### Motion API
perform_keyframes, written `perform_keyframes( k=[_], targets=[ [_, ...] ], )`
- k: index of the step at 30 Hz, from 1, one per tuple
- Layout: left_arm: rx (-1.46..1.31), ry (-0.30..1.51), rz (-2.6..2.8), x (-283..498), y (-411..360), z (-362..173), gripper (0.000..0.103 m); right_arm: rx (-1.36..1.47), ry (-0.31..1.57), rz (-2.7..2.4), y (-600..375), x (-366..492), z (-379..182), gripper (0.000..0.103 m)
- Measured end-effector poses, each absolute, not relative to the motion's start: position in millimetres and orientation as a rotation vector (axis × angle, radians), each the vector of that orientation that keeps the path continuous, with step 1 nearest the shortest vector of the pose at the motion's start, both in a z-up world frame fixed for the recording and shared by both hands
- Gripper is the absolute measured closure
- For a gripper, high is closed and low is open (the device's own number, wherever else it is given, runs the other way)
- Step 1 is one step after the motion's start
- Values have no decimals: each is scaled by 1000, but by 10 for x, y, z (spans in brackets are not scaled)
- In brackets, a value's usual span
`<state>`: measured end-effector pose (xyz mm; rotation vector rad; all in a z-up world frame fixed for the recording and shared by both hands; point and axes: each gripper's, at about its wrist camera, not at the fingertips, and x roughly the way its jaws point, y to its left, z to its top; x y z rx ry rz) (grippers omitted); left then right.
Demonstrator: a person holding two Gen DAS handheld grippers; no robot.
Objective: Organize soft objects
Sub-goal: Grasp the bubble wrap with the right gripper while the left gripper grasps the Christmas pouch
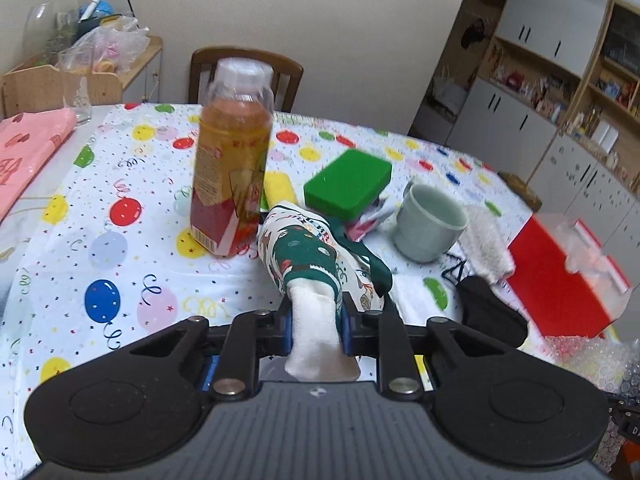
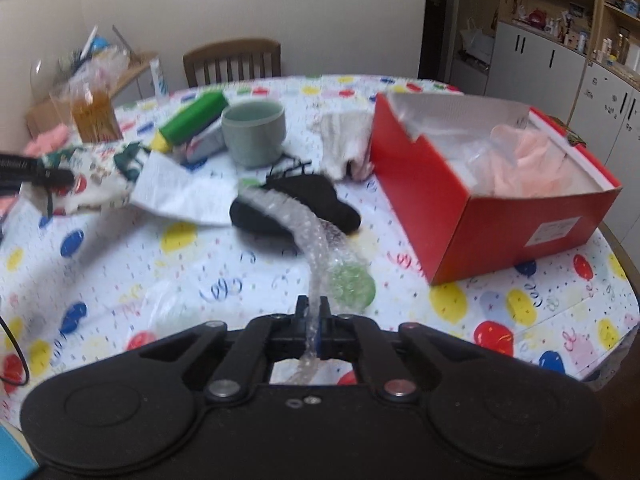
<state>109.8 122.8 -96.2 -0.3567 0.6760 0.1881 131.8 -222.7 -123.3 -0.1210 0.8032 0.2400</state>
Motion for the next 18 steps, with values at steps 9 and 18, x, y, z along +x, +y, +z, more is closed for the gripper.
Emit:
perform_keyframes(
  k=[9, 18],
  targets=[
    [-402, 596, 167, 886, 1179, -599, 83, -24, 715, 235, -2471, 1352, -863, 102],
    [-401, 515, 82, 886, 968, -183, 83, 30, 633, 253, -2707, 1459, -510, 102]
  ],
)
